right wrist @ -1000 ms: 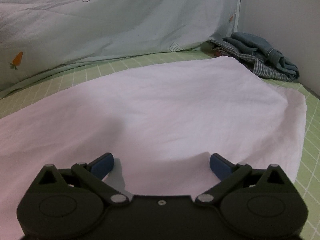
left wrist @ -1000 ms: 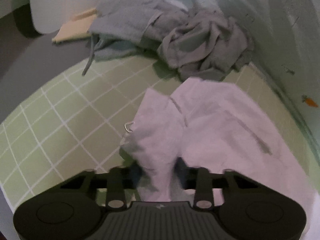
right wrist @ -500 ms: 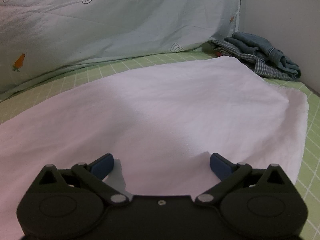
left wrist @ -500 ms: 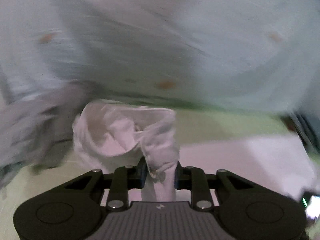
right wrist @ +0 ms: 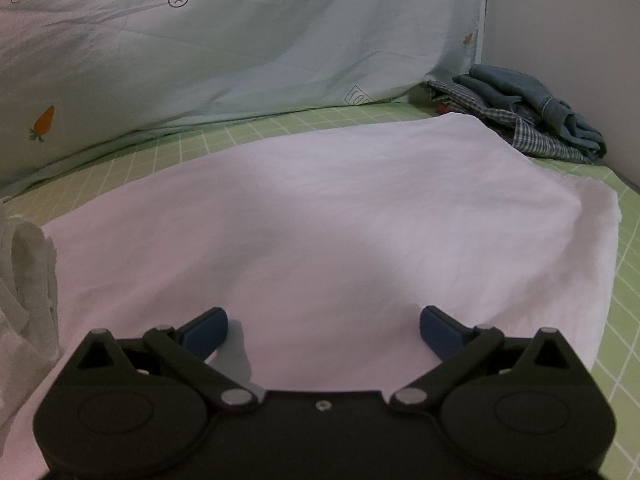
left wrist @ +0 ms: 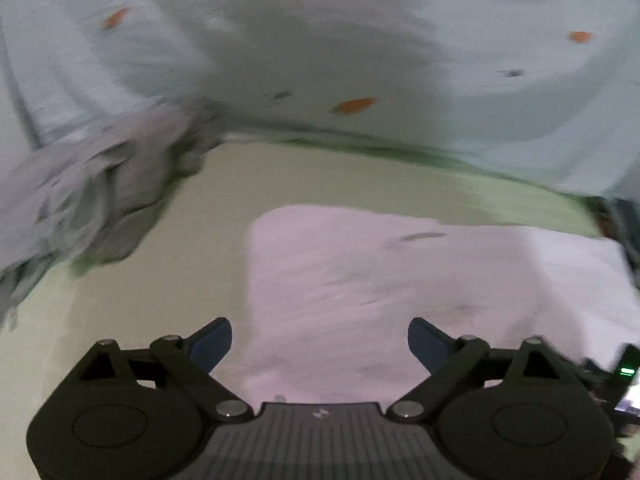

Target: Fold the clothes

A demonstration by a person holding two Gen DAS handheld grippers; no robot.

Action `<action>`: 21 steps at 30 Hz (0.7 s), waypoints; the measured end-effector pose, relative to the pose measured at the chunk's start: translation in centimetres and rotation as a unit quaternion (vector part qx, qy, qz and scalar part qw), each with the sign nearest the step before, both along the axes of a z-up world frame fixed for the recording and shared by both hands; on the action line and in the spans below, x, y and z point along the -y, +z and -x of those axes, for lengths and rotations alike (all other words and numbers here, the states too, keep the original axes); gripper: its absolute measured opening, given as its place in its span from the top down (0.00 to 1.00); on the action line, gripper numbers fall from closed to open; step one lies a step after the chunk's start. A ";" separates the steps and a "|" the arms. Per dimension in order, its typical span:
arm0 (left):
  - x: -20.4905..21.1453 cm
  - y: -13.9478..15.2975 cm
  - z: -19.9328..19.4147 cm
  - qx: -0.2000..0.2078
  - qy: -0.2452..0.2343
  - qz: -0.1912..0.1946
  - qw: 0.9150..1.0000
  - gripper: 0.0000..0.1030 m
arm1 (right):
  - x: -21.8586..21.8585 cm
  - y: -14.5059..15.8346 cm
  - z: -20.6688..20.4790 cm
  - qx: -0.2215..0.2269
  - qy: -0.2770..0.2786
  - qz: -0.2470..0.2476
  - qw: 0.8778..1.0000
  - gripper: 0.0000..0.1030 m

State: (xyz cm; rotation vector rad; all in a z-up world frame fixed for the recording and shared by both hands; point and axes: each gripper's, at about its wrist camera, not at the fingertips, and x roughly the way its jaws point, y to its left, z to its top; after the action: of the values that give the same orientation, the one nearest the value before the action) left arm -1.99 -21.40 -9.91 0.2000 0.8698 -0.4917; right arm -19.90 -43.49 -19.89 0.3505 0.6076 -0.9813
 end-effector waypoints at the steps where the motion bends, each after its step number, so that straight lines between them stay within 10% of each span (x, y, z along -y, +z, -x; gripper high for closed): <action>1: -0.4 -0.4 -0.5 -0.003 0.015 -0.009 1.000 0.08 | 0.0 0.0 0.0 0.000 0.000 0.000 1.000 0.00; 14: -0.3 -4.3 -4.0 -0.045 0.111 -0.068 0.991 0.08 | 0.3 1.9 0.4 -0.031 0.112 -0.067 0.991 0.00; 21: -1.1 -6.4 -4.1 -0.091 0.142 -0.076 0.983 0.06 | 1.3 5.3 -3.7 0.109 0.192 -0.168 0.961 0.00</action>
State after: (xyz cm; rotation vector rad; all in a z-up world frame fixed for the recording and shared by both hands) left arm 2.10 -20.26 -16.29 0.1677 1.0972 -0.1777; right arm -16.23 -44.84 -14.55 0.6086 0.6130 -0.4562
